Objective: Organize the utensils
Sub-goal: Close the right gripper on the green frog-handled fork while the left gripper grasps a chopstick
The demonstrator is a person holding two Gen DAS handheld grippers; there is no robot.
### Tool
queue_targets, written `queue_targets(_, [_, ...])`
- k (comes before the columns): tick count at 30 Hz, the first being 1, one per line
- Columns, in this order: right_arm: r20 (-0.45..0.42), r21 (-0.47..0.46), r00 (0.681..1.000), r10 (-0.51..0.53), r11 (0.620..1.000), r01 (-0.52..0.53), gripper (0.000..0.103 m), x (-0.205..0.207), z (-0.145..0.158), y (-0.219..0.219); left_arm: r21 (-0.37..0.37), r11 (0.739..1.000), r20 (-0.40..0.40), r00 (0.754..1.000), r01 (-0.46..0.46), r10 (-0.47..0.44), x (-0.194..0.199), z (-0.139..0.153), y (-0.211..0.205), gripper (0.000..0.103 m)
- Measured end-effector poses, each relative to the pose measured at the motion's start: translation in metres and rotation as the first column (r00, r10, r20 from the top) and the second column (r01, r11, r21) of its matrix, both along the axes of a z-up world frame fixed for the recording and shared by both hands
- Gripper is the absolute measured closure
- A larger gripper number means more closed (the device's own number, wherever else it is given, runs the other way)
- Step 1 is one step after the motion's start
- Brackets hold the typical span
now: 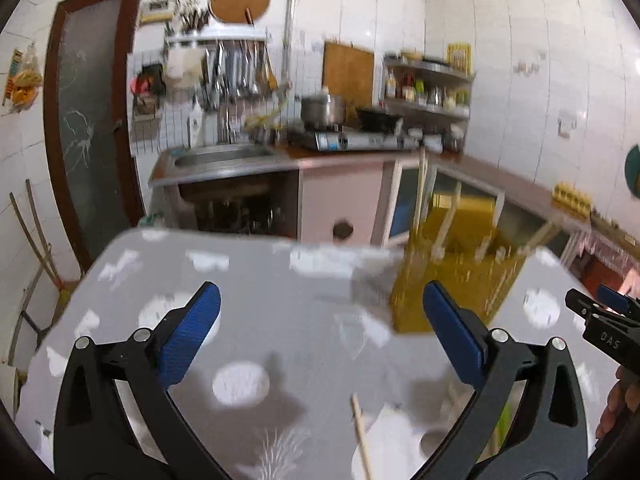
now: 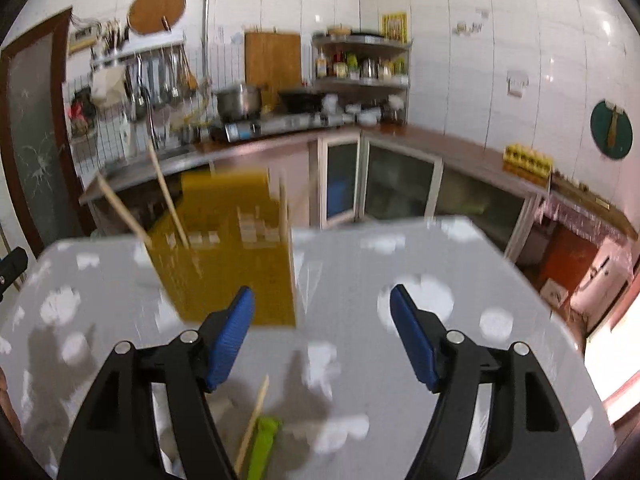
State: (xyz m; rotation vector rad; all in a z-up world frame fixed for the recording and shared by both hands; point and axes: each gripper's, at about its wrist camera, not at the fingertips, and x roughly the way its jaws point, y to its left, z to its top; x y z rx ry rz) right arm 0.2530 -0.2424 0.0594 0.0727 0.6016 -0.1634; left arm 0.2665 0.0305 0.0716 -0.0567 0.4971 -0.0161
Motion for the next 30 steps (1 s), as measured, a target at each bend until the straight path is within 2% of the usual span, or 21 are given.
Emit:
queue_targets(6, [-0.114,0.004,0.994,0.005,1.000,-0.004,0.034,-0.007,-0.054,0.010,-0.019,1.000,-0.134,0.991,-0.005,0.002,0.005,-0.052,0.000,0.005])
queue_targets(11, [-0.178,0.019,0.984,-0.010,1.000,0.014,0.034,-0.013,-0.080,0.010,0.005,1.000,-0.203,0.979,-0.012,0.013,0.008,-0.077,-0.007,0.005])
queue_targets(16, [-0.218,0.035,0.976,0.001,0.999,0.007,0.034,-0.013,-0.089,0.015,0.012,1.000,-0.250,0.968,-0.019,0.021,0.011,-0.094,-0.013,0.005])
queue_targets(23, [-0.251,0.059,0.968,-0.007,0.998,0.023,0.034,-0.008,-0.096,0.017,0.072,0.997,-0.290,0.957,0.012,0.010,0.015,-0.108,-0.029,0.005])
queue_targets(26, [-0.271,0.059,0.963,-0.002,0.998,0.019,0.035,-0.006,-0.100,0.023,0.076,0.997,-0.314,0.949,0.007,0.017,0.019,-0.112,-0.031,0.005])
queue_targets(28, [-0.280,0.058,0.960,0.003,0.998,0.014,0.038,-0.004,-0.103,0.026,0.071,0.997,-0.332,0.943,0.005,0.019,0.021,-0.116,-0.031,0.005])
queue_targets(30, [-0.295,0.075,0.955,0.018,0.997,0.004,0.048,-0.002,-0.106,0.028,0.068,0.998,-0.348,0.937,0.010,0.014,0.023,-0.119,-0.032,0.005])
